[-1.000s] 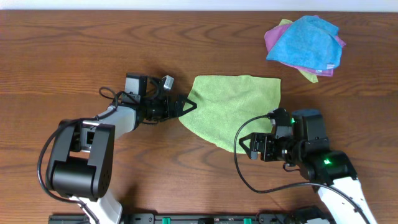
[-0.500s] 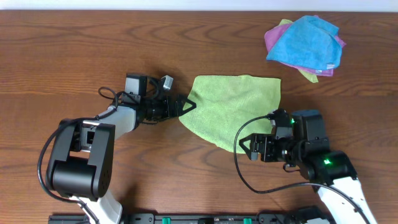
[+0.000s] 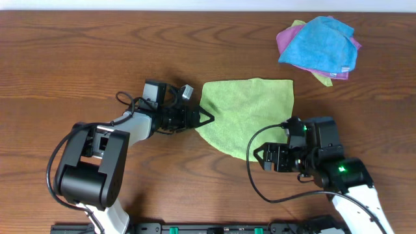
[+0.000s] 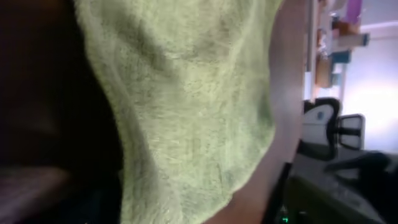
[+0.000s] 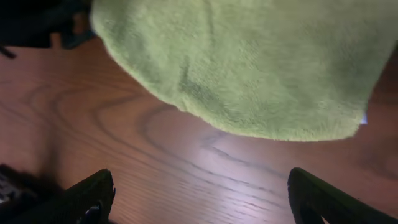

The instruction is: Fold the cloth

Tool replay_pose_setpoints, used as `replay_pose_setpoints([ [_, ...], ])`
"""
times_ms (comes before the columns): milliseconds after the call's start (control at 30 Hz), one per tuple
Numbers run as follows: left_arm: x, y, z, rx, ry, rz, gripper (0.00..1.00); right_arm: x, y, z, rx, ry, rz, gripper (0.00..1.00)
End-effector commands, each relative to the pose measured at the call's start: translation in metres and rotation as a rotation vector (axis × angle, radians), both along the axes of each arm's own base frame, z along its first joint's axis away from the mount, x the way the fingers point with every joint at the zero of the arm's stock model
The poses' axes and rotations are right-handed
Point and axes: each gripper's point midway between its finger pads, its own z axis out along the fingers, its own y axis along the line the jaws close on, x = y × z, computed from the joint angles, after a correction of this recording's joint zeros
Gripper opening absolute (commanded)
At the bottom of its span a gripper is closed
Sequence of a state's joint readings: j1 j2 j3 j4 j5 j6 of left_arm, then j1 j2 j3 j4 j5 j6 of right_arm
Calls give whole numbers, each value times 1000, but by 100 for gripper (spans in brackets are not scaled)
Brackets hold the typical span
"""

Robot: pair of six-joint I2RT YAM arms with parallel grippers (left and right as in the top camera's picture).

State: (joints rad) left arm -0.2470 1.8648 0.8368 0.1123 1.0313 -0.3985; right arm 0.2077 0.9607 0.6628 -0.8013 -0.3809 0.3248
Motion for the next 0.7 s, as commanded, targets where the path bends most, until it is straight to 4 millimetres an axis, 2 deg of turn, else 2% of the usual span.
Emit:
replay_pose_setpoints([
  [0, -7, -7, 17, -104, 28, -56, 53, 2, -16, -6, -84, -11, -39, 89],
  [67, -10, -9, 29, -144, 39, -72, 28, 3, -20, -8, -103, -8, -54, 89],
  [100, -10, -10, 34, -154, 43, -71, 21, 2, -20, -8, -105, -5, -57, 89],
  [200, -13, -12, 54, -191, 34, -84, 12, 2, -26, -10, -125, 10, -93, 89],
  [300, -13, -12, 67, -199, 0, -89, 13, 2, -32, -12, -155, 15, -120, 90],
  [367, -13, -11, 69, -195, -8, -85, 25, 2, -35, -13, -170, 17, -134, 91],
  [433, -14, -8, 59, -148, 9, -66, 26, 2, -35, -13, -170, 16, -134, 91],
  [600, -30, 12, 16, 68, 98, -21, 30, 2, -35, -13, -169, 17, -134, 92],
  [667, -34, 15, 11, 93, 129, -13, 29, 2, -35, -13, -169, 18, -134, 92],
])
